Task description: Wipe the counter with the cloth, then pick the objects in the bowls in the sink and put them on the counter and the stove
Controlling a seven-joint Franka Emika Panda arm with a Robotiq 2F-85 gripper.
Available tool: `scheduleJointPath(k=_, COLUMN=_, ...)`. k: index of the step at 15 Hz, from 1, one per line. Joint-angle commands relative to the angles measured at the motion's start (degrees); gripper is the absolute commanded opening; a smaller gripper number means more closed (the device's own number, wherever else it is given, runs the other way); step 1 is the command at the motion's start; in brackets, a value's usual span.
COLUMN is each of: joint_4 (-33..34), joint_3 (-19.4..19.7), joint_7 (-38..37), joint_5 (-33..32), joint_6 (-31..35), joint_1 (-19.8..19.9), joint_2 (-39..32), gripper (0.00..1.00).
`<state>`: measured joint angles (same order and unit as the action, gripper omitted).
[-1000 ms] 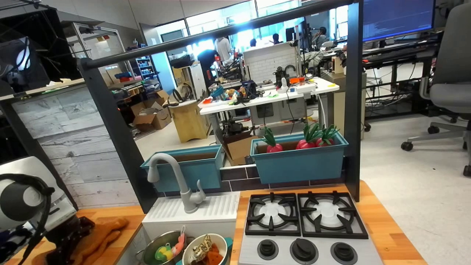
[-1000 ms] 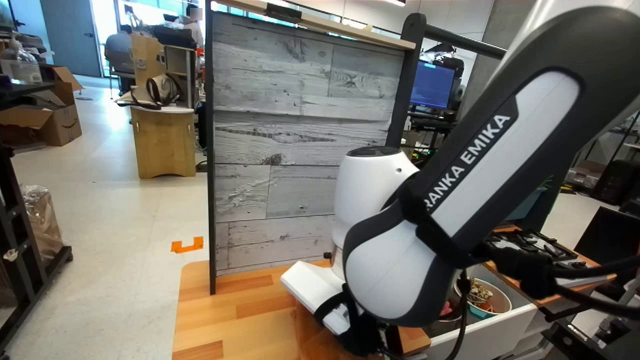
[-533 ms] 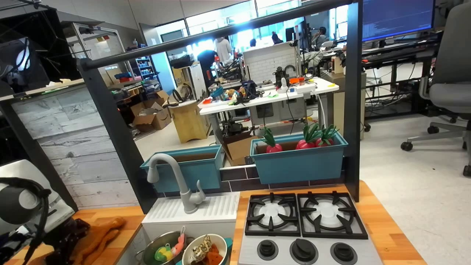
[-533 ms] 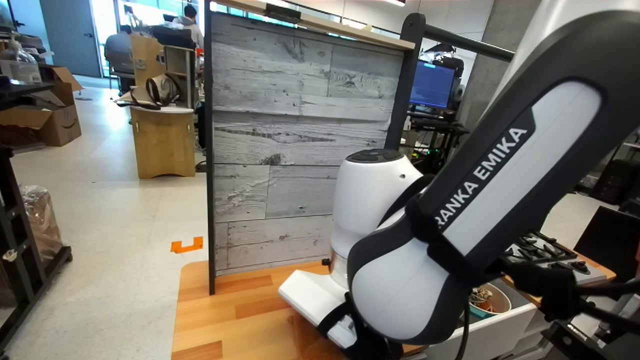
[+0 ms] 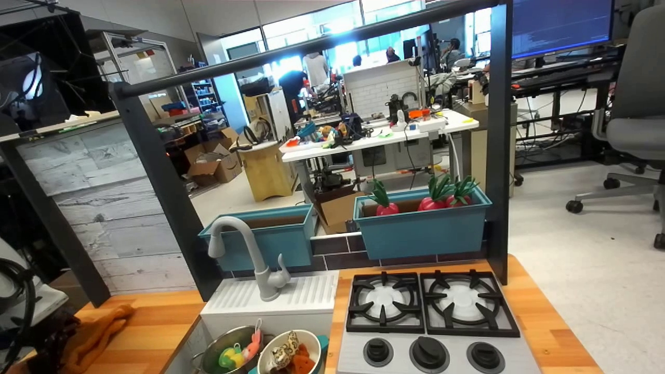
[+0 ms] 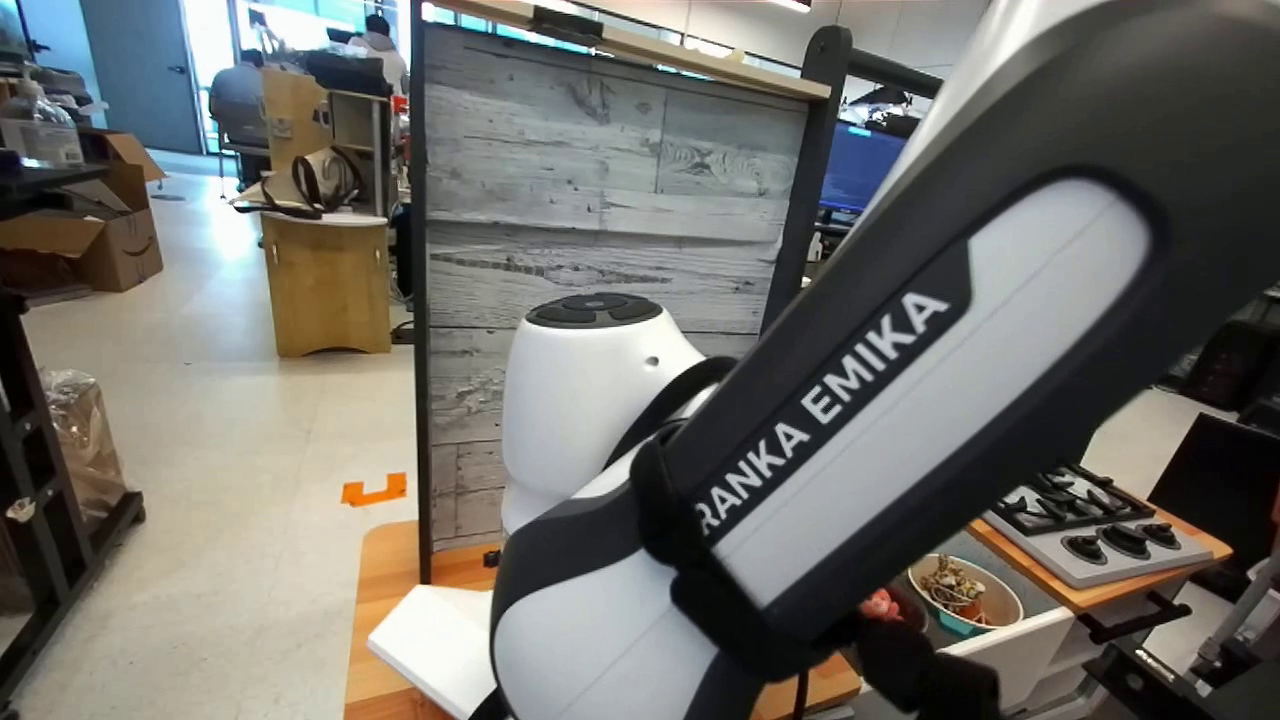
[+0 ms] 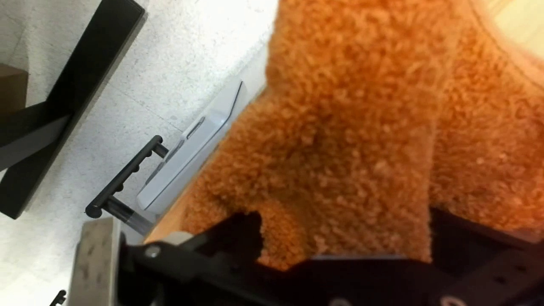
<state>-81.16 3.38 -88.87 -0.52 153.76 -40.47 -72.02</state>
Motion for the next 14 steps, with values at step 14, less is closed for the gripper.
scheduleJointPath(k=14, joint_4=0.35, joint_3=4.89, joint_7=-11.25, joint_5=0.20, joint_6=4.34, joint_1=3.23, joint_2=-5.18, gripper=1.00)
